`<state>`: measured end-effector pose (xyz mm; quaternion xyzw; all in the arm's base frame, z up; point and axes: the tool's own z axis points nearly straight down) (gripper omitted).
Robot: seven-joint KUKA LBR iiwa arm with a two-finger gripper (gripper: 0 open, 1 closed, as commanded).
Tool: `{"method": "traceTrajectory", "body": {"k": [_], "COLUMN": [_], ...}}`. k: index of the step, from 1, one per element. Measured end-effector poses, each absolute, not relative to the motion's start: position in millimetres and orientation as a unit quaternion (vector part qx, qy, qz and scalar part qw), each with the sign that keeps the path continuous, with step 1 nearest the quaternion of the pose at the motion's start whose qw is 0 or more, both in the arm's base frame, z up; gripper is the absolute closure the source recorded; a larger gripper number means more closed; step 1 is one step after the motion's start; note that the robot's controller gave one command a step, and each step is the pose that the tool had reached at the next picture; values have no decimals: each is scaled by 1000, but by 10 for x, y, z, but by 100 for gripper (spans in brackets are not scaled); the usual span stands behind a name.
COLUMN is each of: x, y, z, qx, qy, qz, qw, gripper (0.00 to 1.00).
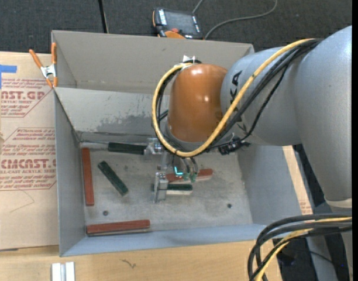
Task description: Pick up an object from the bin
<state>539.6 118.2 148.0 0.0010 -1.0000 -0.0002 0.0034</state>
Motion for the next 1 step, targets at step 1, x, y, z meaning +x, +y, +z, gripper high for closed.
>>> {"method": "traceTrajectory", "body": {"k": [1], "x": [5406], "y": [459], "z": [652], "qx": [36], "qy": [-999], "qz": [1], "qw": [3], "gripper": [0]}}
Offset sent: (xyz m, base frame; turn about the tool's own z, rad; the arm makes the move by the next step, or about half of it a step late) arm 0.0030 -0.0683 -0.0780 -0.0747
